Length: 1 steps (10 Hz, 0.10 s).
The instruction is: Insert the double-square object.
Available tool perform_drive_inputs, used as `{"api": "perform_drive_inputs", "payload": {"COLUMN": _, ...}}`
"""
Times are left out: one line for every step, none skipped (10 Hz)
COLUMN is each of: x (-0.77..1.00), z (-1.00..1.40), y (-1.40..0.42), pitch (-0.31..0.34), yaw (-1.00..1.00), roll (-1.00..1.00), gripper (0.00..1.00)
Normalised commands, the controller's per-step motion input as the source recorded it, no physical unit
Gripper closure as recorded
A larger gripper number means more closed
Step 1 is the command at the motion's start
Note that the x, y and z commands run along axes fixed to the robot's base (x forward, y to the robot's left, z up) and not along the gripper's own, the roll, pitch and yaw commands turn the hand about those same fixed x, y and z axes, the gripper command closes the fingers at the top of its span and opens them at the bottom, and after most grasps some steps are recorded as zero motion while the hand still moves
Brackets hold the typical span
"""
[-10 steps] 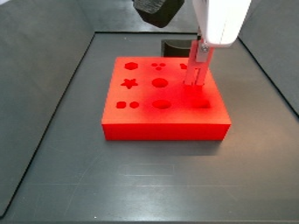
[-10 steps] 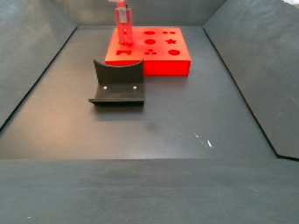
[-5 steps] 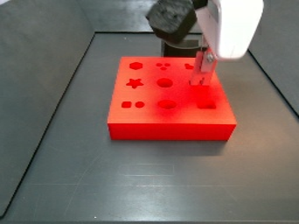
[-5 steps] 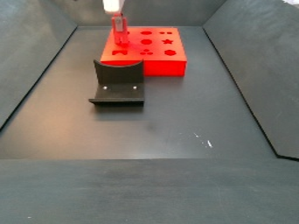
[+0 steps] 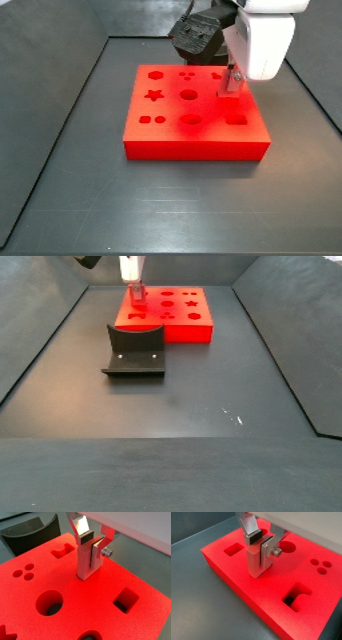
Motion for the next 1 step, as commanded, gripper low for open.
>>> {"api": "perform_drive_inputs", "payload": {"x": 0.00, "z": 0.00, "y": 0.00, "pitch": 0.000, "yaw": 0.00, "roll": 0.00, "gripper": 1.00}}
